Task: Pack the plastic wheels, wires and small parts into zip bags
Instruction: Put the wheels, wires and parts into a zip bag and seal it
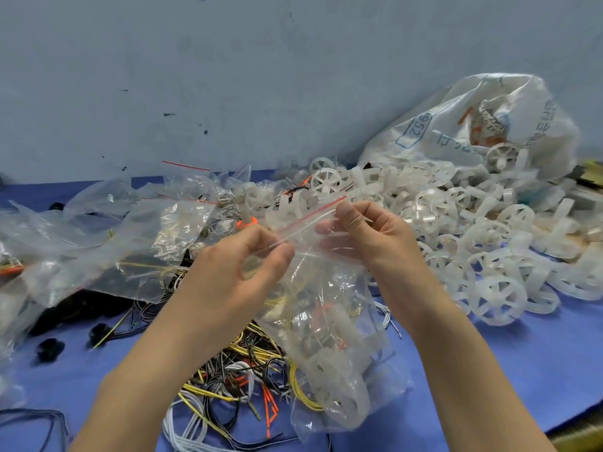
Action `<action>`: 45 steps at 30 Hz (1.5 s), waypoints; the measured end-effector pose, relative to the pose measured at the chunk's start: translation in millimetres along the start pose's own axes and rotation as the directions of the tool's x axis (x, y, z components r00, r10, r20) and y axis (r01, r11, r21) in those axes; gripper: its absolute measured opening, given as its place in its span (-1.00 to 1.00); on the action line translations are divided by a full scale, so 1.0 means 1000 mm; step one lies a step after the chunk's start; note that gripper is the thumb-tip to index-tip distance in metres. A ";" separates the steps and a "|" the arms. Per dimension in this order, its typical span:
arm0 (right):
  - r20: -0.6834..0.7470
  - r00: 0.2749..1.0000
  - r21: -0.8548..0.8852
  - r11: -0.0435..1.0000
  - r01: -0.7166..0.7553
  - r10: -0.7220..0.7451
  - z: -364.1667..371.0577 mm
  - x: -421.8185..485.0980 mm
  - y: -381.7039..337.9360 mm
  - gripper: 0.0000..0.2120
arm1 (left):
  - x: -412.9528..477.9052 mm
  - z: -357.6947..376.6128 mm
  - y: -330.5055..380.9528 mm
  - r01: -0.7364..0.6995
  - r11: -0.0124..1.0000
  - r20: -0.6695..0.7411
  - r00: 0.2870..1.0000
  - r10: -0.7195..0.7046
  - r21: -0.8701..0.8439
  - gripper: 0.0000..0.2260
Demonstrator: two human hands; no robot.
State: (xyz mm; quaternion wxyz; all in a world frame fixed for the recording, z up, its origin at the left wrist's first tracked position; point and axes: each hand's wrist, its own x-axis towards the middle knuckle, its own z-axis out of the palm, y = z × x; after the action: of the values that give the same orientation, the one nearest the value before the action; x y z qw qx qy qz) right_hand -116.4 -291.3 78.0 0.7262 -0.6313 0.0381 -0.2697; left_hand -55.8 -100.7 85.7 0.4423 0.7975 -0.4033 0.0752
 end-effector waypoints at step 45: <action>-0.046 0.998 -0.081 0.996 0.036 -0.040 0.000 0.001 0.003 -0.82 | -0.001 -0.013 -0.011 -0.038 0.999 0.015 0.999 0.037 0.031 -0.81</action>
State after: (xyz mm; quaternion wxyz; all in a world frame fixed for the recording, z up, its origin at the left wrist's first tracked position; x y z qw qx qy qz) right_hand -115.0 -291.5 75.5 0.6938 -0.6540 0.0542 -0.2967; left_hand -45.4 -87.2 86.2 0.4255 0.7970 -0.4203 0.0840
